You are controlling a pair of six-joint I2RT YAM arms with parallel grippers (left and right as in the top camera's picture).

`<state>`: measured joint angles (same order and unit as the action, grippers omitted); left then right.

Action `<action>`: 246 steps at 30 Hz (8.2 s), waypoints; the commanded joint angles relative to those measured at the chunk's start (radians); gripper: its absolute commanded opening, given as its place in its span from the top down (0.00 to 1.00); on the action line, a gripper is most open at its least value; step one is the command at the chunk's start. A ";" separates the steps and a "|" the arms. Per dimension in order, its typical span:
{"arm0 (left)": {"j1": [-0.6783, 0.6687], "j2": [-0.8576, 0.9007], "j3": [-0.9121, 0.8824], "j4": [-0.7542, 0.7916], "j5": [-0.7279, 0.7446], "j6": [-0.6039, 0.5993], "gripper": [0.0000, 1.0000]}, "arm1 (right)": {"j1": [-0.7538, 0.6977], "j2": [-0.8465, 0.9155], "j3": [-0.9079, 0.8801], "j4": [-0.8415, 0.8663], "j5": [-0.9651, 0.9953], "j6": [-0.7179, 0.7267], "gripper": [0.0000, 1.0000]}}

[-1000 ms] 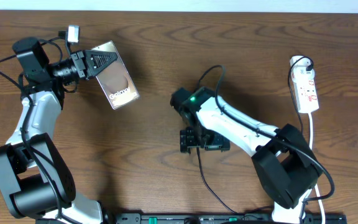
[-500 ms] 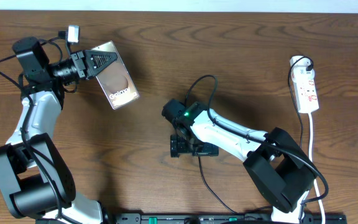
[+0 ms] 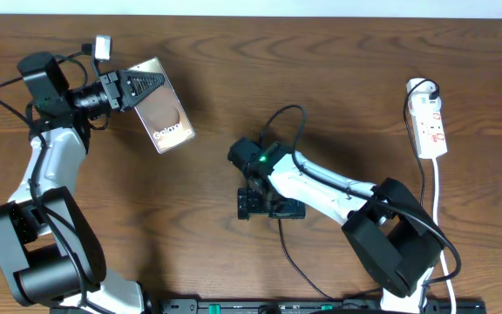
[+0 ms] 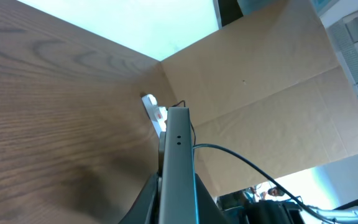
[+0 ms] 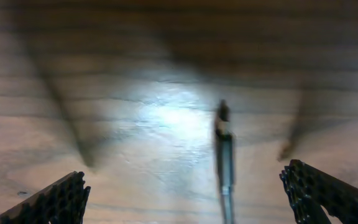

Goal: Plug charger to phone and switch on socket

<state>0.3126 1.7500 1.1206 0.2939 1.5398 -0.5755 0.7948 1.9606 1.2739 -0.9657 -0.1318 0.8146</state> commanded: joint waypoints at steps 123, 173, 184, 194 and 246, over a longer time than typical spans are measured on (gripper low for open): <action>0.002 -0.022 -0.002 0.000 0.031 0.007 0.92 | -0.071 0.107 -0.004 -0.017 -0.024 -0.096 0.99; 0.002 -0.022 -0.003 -0.019 0.032 0.006 0.93 | -0.174 0.107 0.009 0.618 -1.428 -1.026 0.99; -0.041 -0.022 -0.003 -0.023 0.032 0.006 0.93 | -0.174 0.107 0.009 0.979 -1.368 -0.694 0.99; -0.045 -0.022 -0.003 -0.023 0.032 0.006 0.92 | -0.180 0.107 0.009 1.056 -1.288 -0.600 0.99; -0.077 -0.022 -0.004 -0.027 0.032 0.006 0.93 | -0.205 0.107 0.009 1.239 -1.242 -0.485 0.99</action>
<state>0.2356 1.7500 1.1206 0.2653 1.5398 -0.5751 0.5987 2.0693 1.2797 0.2710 -1.3708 0.3229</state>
